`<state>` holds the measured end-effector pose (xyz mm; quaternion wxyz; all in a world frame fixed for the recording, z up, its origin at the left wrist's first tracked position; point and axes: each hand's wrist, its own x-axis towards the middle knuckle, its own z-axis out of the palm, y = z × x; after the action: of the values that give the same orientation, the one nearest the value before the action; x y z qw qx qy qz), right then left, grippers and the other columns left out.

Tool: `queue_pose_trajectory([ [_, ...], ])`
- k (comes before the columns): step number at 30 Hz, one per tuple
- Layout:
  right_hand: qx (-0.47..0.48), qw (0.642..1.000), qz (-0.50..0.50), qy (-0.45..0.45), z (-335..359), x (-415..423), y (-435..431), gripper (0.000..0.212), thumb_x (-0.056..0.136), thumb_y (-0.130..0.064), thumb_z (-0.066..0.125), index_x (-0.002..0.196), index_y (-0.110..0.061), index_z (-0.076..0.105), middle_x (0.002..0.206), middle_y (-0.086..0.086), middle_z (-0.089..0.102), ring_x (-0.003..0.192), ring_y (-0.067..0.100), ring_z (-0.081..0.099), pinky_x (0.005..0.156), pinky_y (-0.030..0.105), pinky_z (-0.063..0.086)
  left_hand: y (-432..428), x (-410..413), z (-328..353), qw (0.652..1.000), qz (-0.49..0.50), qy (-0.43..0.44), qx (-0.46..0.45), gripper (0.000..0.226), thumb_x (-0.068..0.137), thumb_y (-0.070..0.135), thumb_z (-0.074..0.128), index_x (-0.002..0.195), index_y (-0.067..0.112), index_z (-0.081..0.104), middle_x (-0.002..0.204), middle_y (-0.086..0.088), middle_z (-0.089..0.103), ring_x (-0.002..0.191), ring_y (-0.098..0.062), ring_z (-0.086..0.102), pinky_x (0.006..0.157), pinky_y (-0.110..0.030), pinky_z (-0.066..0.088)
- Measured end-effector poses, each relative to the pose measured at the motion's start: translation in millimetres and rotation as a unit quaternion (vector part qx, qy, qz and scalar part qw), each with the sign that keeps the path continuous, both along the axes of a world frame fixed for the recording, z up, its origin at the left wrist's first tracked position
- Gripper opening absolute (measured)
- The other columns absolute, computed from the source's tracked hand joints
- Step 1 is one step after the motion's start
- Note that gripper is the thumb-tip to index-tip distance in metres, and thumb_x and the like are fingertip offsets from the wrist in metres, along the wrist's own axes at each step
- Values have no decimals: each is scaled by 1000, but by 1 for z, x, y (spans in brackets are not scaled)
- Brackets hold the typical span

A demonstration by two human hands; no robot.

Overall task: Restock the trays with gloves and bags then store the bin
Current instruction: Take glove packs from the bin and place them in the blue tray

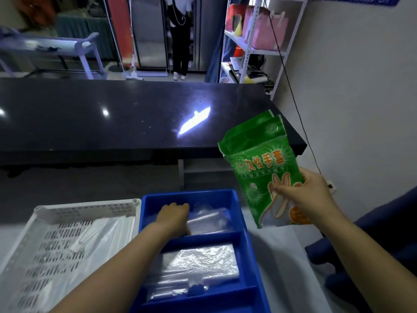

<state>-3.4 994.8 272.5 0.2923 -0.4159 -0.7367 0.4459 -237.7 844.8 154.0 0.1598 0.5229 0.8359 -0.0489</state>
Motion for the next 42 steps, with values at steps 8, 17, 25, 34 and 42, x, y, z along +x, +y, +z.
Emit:
queue_pose_trajectory([
  [8, 22, 999, 33, -2, -1, -9, 15, 30, 67, -9, 81, 77, -33, 66, 68, -14, 73, 67, 5, 69, 66, 31, 58, -4, 0, 12, 997, 19, -47, 65, 4, 83, 18, 53, 84, 18, 48, 101, -6, 61, 89, -28, 57, 63, -31, 34],
  [17, 85, 989, 122, 0, 0, -70, 7, 24, 69, -19, 81, 82, -34, 68, 80, -8, 74, 78, 14, 70, 74, 45, 57, -75, -12, 90, 961, 19, 168, 219, 32, 60, 21, 80, 68, 18, 50, 46, -4, 57, 38, -30, 54, 41, -22, 24],
  [25, 203, 922, 252, -211, -17, -130, -13, 14, 72, -34, 75, 81, -31, 65, 77, -6, 69, 75, 19, 62, 63, 34, 49, -156, -32, 121, 938, 190, 76, 279, 17, 76, 18, 65, 71, 23, 49, 54, 2, 50, 56, -28, 50, 46, -26, 28],
  [34, 223, 940, 200, -163, 3, -129, -4, 26, 68, -33, 79, 88, -20, 70, 73, 2, 71, 72, 24, 65, 63, 42, 53, -91, -15, 80, 973, 99, 37, 206, 17, 80, 33, 51, 91, 22, 56, 89, -9, 68, 88, -35, 62, 66, -36, 44],
  [42, 194, 963, 147, -117, 14, -75, 13, 21, 71, -28, 79, 89, -20, 71, 75, -2, 72, 73, 18, 65, 65, 44, 54, 2, -2, 24, 999, -22, -22, -16, 38, 83, 16, 57, 121, 14, 55, 127, -12, 56, 116, -31, 52, 90, -41, 45],
])
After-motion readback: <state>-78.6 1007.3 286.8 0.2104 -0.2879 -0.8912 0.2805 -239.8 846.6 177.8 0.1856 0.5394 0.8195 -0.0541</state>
